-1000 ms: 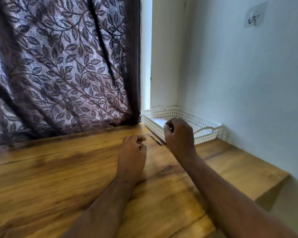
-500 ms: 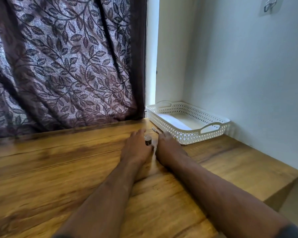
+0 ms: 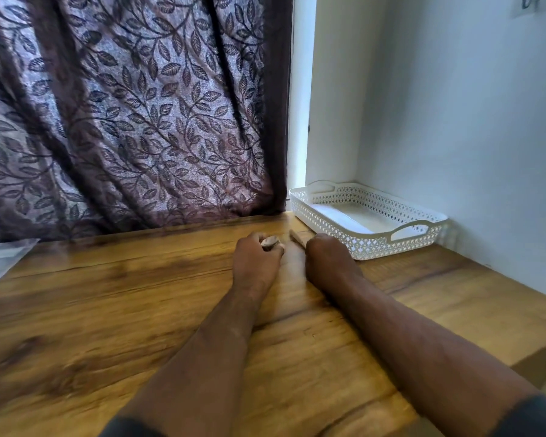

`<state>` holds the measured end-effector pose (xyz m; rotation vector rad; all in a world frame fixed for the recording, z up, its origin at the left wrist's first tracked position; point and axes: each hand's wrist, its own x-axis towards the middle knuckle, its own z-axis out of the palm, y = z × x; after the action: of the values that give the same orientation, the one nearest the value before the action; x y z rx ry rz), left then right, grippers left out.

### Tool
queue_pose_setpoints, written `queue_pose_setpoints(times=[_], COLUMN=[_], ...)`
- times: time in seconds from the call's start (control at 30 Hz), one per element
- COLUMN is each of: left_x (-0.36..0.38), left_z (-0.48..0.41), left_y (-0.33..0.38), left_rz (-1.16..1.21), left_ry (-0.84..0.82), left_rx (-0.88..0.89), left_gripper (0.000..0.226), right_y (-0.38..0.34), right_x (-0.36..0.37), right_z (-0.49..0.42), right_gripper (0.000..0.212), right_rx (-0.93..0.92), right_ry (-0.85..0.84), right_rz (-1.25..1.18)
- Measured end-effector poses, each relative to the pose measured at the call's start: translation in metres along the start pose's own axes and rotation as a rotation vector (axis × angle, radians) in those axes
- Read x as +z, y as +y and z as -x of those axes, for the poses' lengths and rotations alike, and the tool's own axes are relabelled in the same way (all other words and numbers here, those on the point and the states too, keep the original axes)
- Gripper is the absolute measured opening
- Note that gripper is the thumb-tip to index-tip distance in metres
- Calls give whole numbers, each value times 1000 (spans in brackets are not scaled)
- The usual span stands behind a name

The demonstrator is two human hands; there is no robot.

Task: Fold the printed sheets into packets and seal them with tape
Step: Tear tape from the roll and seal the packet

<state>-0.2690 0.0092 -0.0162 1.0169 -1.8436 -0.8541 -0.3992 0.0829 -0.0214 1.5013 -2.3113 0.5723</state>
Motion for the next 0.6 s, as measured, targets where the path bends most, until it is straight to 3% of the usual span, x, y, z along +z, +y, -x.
queue_pose_setpoints(times=[0.2,0.3,0.6], left_x=[-34,-52,-49], left_z=[25,35,29], left_y=[-6,-13,-16], left_rz=[-113,-83,81], left_ry=[-166,-265,-283], left_rx=[78,86,84], left_gripper=[28,30,28], right_y=[-3,-5,-25], right_x=[-17,-15,-11], right_z=[20,15,-26], right_gripper=[11,13,25], right_rx=[44,74,62], right_ry=[111,62,-124], right_rz=[-94,-104,91])
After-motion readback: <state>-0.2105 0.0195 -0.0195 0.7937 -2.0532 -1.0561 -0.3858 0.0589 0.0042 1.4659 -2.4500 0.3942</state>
